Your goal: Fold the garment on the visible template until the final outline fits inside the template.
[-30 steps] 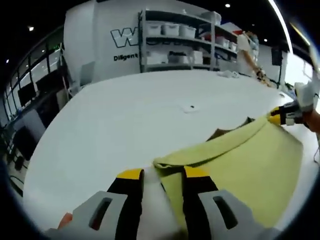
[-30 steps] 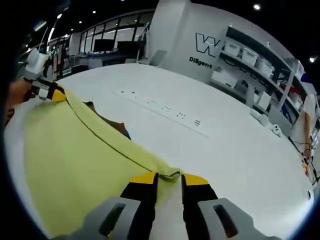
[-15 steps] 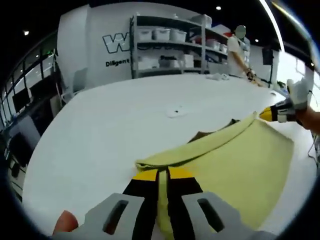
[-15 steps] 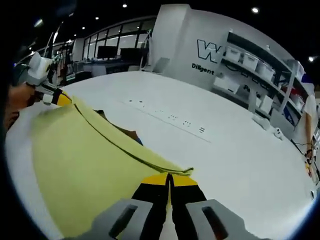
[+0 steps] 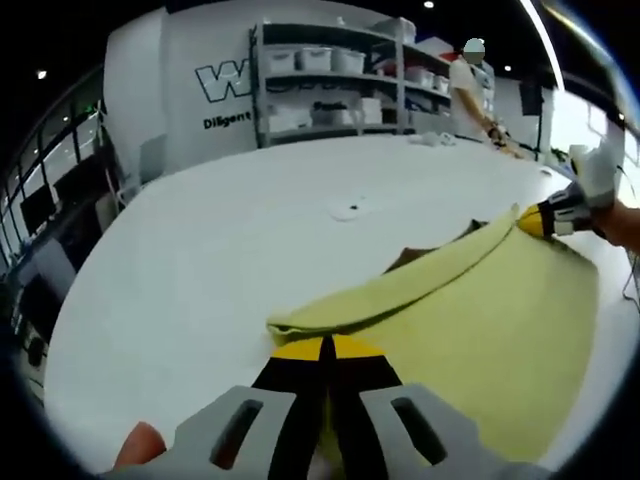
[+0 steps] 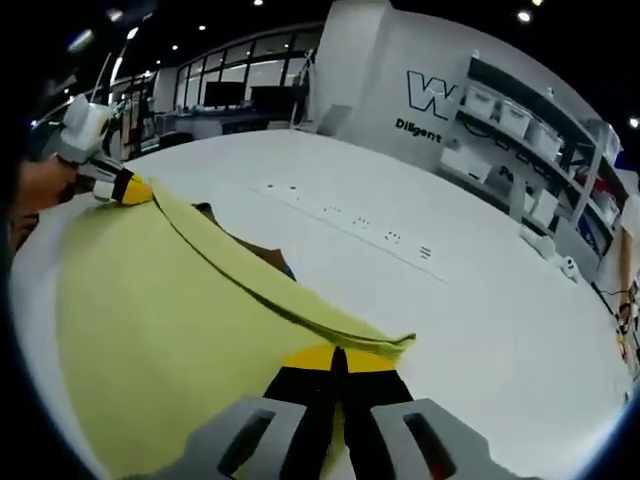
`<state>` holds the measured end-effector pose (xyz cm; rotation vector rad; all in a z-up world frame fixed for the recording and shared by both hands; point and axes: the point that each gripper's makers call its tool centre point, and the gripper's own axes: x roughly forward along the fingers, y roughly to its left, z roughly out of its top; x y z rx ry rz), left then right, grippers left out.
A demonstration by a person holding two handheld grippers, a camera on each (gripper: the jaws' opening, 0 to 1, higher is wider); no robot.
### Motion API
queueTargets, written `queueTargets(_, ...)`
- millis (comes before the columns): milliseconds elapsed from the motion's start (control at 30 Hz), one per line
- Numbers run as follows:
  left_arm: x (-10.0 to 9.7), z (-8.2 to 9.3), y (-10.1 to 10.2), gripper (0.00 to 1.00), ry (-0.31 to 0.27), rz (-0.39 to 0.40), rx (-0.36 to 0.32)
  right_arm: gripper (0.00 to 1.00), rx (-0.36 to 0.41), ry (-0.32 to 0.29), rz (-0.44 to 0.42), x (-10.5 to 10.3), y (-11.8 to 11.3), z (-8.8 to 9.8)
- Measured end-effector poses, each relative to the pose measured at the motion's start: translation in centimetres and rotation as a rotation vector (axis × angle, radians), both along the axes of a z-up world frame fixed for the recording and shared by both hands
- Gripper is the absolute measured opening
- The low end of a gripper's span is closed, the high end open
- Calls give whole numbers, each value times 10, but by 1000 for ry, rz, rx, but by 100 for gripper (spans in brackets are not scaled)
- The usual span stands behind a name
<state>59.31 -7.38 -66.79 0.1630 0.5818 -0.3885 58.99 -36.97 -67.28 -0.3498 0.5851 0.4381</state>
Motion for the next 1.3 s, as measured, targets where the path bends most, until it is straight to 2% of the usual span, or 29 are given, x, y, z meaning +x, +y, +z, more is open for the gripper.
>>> queueTargets(233,15,0,-5,0,-20,-9,4,0,14,-6,0,15,2,2)
queueTargets(500,29,0,2,0,-32,9,30,0,-3,-8,0,25,-1,1)
queueTargets(1167,31,0,1,0,-51,-10,61,0,6,-5,-30,24,-2,-3)
queueTargets(1300,31,2,2,0,-56,-9,57,0,18,-18,-37,25,-1,3)
